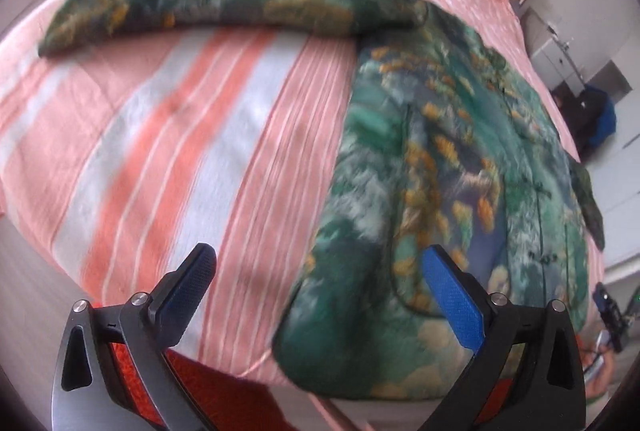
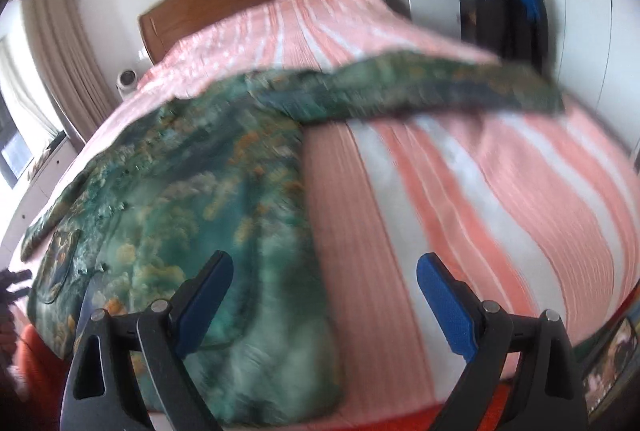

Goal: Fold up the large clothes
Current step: 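Grasp the jacket hem with the left gripper while the right gripper grasps it too, then pull the hem taut with both grippers and release it onto the bed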

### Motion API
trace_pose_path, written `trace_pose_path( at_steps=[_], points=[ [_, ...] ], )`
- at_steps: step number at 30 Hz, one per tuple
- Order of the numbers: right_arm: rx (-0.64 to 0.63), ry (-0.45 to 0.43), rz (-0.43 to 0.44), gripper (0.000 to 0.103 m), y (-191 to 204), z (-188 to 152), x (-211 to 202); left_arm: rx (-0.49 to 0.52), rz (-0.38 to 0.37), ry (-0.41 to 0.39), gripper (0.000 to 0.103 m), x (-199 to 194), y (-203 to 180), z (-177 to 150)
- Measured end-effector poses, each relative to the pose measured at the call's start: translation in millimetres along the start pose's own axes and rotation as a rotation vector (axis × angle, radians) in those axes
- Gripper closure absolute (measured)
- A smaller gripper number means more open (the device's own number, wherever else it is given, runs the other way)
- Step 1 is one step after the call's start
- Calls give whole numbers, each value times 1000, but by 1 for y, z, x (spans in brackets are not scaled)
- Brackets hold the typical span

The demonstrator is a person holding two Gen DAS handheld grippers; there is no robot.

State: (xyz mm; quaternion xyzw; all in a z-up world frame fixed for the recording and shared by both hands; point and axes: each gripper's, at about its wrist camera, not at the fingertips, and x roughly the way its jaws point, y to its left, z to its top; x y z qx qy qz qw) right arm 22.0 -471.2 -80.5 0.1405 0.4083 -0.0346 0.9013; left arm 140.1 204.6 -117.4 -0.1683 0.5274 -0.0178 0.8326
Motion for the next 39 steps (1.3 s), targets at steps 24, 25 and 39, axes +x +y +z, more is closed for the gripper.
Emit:
trace_pose_path(
  at_steps=[24, 25, 39],
  points=[
    [-123, 275, 191, 88, 40, -15, -13, 275, -35, 65, 90, -26, -60, -35],
    [-124, 280, 189, 88, 41, -17, -14, 281, -20, 72, 90, -20, -58, -33],
    [-6, 225, 106, 34, 21, -28, 1, 254, 3, -74, 29, -35, -62, -18]
  ],
)
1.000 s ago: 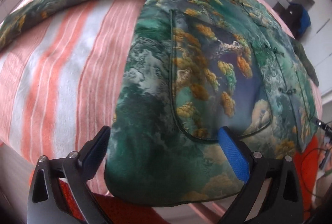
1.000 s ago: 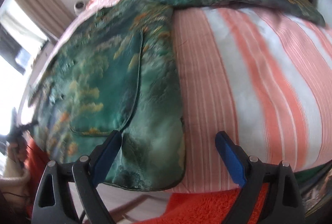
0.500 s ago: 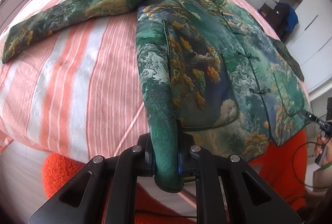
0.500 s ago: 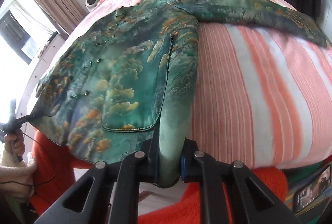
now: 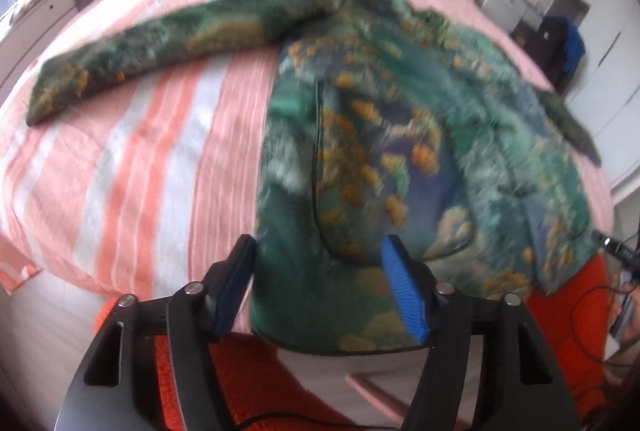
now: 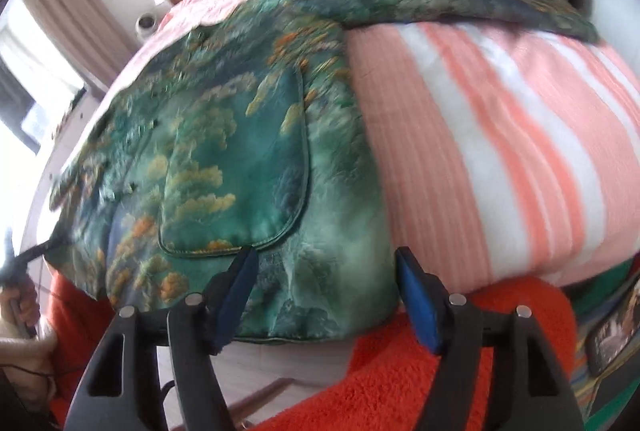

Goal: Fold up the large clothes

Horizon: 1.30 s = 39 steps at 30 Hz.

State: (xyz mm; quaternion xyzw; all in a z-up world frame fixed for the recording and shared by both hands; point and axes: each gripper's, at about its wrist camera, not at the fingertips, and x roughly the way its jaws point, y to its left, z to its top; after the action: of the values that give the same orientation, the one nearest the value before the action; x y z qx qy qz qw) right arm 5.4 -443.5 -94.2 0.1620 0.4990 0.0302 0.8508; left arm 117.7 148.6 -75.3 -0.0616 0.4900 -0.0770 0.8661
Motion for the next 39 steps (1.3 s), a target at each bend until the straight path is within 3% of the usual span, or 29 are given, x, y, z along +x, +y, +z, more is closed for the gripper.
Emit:
trace_pose_path(
  at_steps=[4, 6, 7, 9, 14, 20, 30, 39],
  points=[
    [65, -96, -75, 33, -11, -4, -26, 0, 78, -225, 4, -48, -11, 16],
    [67, -146, -119, 28, -8, -2, -36, -3, 135, -345, 2, -64, -21, 21],
    [61, -161, -135, 21, -6, 0, -38, -10, 166, -406, 1, -72, -27, 24],
    [40, -181, -175, 13, 3, 3, -40, -17, 189, -468, 0, -79, -32, 29],
    [-23, -185, -207, 13, 23, 6, -38, -25, 157, -410, 0, -69, -48, 35],
    [-62, -195, -234, 13, 30, 2, -41, 17, 197, -315, 0, -50, -61, 27],
    [-70, -224, -243, 13, 37, 0, -47, 99, 252, -377, 0, -58, -81, 22],
    [-158, -238, -237, 13, 57, -6, -45, 86, 232, -385, 0, -57, -79, 19]
  ],
)
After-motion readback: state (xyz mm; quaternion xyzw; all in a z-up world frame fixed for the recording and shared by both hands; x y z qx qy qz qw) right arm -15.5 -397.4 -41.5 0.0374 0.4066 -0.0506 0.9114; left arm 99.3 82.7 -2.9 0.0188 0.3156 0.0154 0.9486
